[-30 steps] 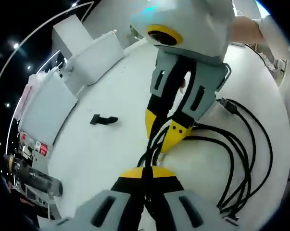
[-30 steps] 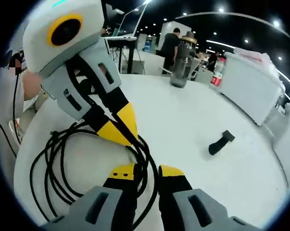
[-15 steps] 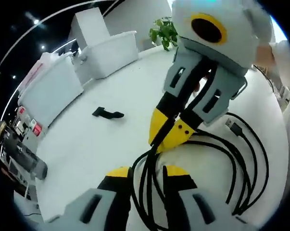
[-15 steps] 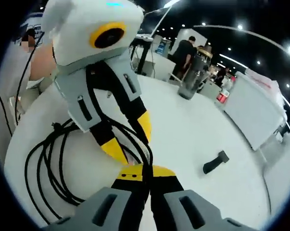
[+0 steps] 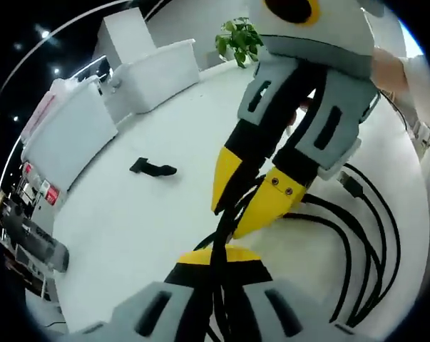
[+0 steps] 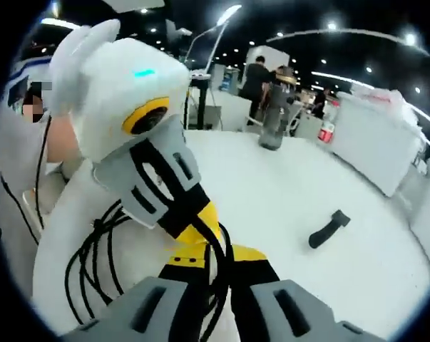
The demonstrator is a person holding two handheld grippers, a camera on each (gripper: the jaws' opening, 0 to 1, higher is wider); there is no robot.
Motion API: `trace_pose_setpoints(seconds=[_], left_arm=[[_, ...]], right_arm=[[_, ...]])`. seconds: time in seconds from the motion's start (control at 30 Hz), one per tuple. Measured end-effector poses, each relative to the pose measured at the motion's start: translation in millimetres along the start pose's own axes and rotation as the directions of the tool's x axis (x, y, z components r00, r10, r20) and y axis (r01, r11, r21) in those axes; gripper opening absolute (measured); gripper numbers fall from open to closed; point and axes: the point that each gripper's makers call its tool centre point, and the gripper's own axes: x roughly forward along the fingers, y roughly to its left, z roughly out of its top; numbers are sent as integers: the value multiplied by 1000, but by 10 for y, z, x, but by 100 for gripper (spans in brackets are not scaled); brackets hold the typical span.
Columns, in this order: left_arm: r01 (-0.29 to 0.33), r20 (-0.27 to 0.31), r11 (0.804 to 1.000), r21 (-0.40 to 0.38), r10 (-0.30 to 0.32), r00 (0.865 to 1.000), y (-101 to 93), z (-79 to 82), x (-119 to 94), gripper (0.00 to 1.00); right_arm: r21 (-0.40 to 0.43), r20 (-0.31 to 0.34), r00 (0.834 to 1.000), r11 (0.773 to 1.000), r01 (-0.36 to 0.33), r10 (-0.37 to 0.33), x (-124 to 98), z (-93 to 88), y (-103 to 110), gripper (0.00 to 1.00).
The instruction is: Coil the Type-C to USB data cable on the desktop and secure it with Velcro straps.
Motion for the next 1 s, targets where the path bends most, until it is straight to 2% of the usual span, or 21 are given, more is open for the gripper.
trace_pose_setpoints(seconds=[0.03, 0.07, 0.13, 0.17, 0.3, 0.4, 0.47, 0.53, 0.6, 0.67, 0.7, 0.73, 0.8, 0.9, 1.0], left_arm=[[0, 7, 1000, -15, 0, 1000, 6, -1, -7, 4], [0, 14, 1000, -28, 0, 1000, 7, -6, -6, 5], [0, 20, 1000, -23, 0, 1000, 2, -8, -5, 5], [-4, 20, 1000, -15, 4, 1000, -3, -5, -5, 5], [-14, 16, 1000, 7, 14, 1000, 1, 2, 2, 5], [-45, 43, 997, 60, 43, 998, 40, 18, -16, 9], [-56, 54, 998, 35, 54, 997, 61, -5, -48, 15], [-52, 96, 997, -48, 57, 994, 77, -4, -85, 23], [-26, 144, 998, -62, 34, 989, 67, -12, -141, 27], [-18, 141, 998, -62, 27, 990, 87, -93, -155, 34], [-22, 166, 995, -102, 39, 985, 114, -78, -149, 34], [-12, 153, 996, -93, 26, 988, 125, -105, -139, 34], [7, 161, 995, -102, 10, 987, 130, -94, -125, 33], [54, 175, 985, -163, -25, 984, 126, -88, -83, 33], [75, 184, 979, -187, -40, 982, 112, -85, -60, 31]], right_arm=[[26, -16, 1000, 1000, -16, 16, 6, -42, 2, 26], [36, -36, 999, 999, -35, 37, 19, -89, 16, 28], [-24, -75, 997, 999, -35, 33, 62, -142, 0, 27], [-95, -91, 995, 995, -37, 28, 88, -126, 0, 27], [-85, -172, 982, 992, -95, 79, 149, -74, 56, 23], [-102, -235, 966, 986, -135, 108, 192, -76, 47, 22], [-115, -253, 961, 982, -147, 114, 204, -70, 44, 22], [-137, -288, 948, 974, -180, 134, 198, -103, 74, 22], [-160, -305, 942, 968, -195, 140, 212, -107, 96, 23], [-176, -311, 940, 963, -203, 142, 241, -92, 107, 23], [-177, -314, 938, 962, -206, 143, 264, -77, 107, 23], [-174, -319, 936, 962, -211, 148, 284, -64, 110, 23], [-171, -336, 929, 960, -223, 157, 312, -58, 113, 23], [-180, -348, 923, 955, -237, 163, 338, -59, 100, 23], [-156, -378, 908, 954, -255, 180, 361, -97, 77, 22]])
